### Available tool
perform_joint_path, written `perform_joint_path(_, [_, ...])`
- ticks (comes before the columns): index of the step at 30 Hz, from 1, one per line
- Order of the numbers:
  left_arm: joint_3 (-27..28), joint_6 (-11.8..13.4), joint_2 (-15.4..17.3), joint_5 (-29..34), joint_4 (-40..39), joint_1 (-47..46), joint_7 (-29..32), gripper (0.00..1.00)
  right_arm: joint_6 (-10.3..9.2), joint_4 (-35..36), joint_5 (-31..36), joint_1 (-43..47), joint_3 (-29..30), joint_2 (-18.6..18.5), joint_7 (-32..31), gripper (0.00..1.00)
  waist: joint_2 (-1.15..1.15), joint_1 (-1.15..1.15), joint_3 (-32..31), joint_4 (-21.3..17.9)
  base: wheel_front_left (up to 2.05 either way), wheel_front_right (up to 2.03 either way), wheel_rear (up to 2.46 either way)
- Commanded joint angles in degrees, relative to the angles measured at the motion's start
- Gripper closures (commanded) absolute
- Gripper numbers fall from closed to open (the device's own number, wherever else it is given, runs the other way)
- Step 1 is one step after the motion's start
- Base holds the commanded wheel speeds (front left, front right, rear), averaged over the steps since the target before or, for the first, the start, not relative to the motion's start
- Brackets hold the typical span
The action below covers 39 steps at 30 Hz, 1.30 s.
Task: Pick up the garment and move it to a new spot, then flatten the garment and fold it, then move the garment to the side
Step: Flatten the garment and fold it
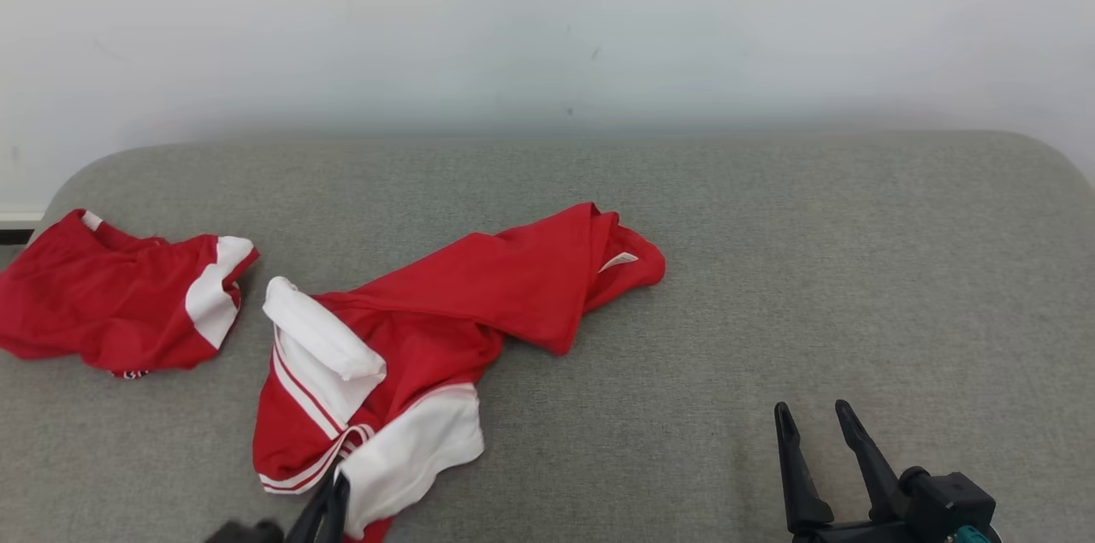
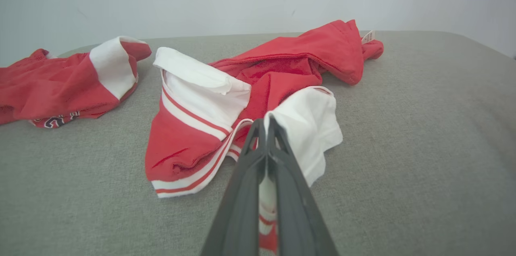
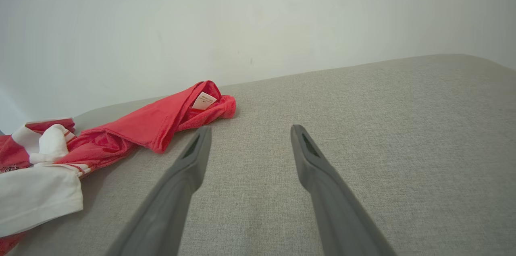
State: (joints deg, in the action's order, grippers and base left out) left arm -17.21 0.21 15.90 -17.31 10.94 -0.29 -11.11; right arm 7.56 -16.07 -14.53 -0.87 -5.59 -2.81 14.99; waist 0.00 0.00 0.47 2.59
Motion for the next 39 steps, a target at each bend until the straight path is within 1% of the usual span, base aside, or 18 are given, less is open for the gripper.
perform_joint_path(1, [0.3, 0.4, 0.1, -0.6, -0.7, 1.5, 0.2, 1.00, -0.15, 0.0, -0.1, 0.7, 0.2, -0.1, 0.3, 0.00, 0.00, 0.00, 0.1, 0.6, 0.00, 0.00, 0.00])
perform_joint_path(3, [0.4, 0.9, 0.5, -1.4, -1.7, 4.6, 1.2, 1.00, -0.15, -0.1, -0.1, 0.5, 0.1, -0.1, 0.3, 0.00, 0.00, 0.00, 0.4, 0.9, 0.00, 0.00, 0.00])
perform_joint_path(6, [0.3, 1.5, -0.1, -2.4, -2.6, 7.8, 2.1, 1.00, -0.14, -0.2, 0.0, 0.1, 0.1, -0.1, 0.3, 0.00, 0.00, 0.00, 0.5, 1.1, 0.00, 0.00, 0.00])
perform_joint_path(7, [0.2, 1.6, -0.2, -2.6, -2.9, 8.3, 2.1, 0.93, -0.14, -0.3, 0.1, 0.1, 0.2, -0.1, 0.3, 0.00, 0.00, 0.00, 0.5, 1.2, 0.00, 0.00, 0.00])
perform_joint_path(8, [0.2, 1.5, -0.2, -2.8, -3.0, 8.6, 1.7, 0.33, -0.15, -0.3, 0.2, 0.1, 0.2, -0.1, 0.3, 0.00, 0.00, 0.00, 0.5, 1.3, 0.00, 0.00, 0.00])
perform_joint_path(9, [0.4, 1.4, -0.4, -3.1, -3.3, 8.6, 1.2, 0.00, -0.15, -0.4, 0.3, 0.1, 0.2, -0.1, 0.3, 0.00, 0.00, 0.00, 0.4, 1.4, 0.00, 0.00, 0.00])
perform_joint_path(12, [1.2, 1.8, -0.7, -3.5, -5.3, 7.6, -0.2, 0.00, -0.15, -0.6, 0.6, 0.2, 0.4, -0.1, 0.3, 0.00, 0.00, 0.00, 0.0, 1.5, 0.00, 0.00, 0.00])
perform_joint_path(17, [3.7, 2.0, 0.1, -4.2, -8.1, 5.8, -2.2, 0.00, -0.15, -0.8, 0.8, 0.4, 0.4, -0.1, 0.3, 0.00, 0.00, 0.00, -0.7, 1.4, 0.00, 0.00, 0.00])
perform_joint_path(20, [5.1, 3.1, 0.2, -3.7, -9.5, 5.0, -2.9, 0.00, -0.14, -1.0, 1.0, 0.4, 0.2, -0.1, 0.3, 0.00, 0.00, 0.00, -1.0, 1.1, 0.00, 0.00, 0.00])
perform_joint_path(23, [6.8, 3.9, -0.6, -4.1, -10.3, 4.1, -3.6, 0.00, -0.15, -0.9, 1.0, 0.4, 0.0, -0.1, 0.3, 0.00, 0.00, 0.00, -1.1, 0.6, 0.00, 0.00, 0.00])
perform_joint_path(25, [8.1, 4.6, -1.0, -4.2, -10.3, 3.3, -3.8, 0.00, -0.15, -0.9, 1.1, 0.4, 0.0, -0.1, 0.3, 0.00, 0.00, 0.00, -1.1, 0.2, 0.00, 0.00, 0.00])
perform_joint_path(27, [9.0, 4.7, -1.7, -4.5, -9.6, 2.6, -4.0, 0.00, -0.15, -0.9, 1.2, 0.3, 0.0, -0.1, 0.3, 0.00, 0.00, 0.00, -1.0, -0.1, 0.00, 0.00, 0.00])
perform_joint_path(32, [11.5, 4.3, -3.0, -3.3, -6.8, 0.4, -4.1, 0.00, -0.15, -1.2, 1.5, -0.1, -0.3, -0.1, 0.3, 0.00, 0.00, 0.00, -0.8, -1.0, 0.00, 0.00, 0.00])
perform_joint_path(35, [14.1, 4.4, -4.0, -2.3, -5.7, 0.0, -4.0, 0.00, -0.15, -1.4, 1.5, -0.3, -0.4, -0.1, 0.3, 0.00, 0.00, 0.00, -0.7, -1.4, 0.00, 0.00, 0.00])
perform_joint_path(39, [17.6, 3.8, -5.2, -0.6, -5.1, -0.1, -4.0, 0.00, -0.15, -1.4, 1.6, -0.3, -0.5, -0.1, 0.3, 0.00, 0.00, 0.00, -0.6, -1.9, 0.00, 0.00, 0.00])
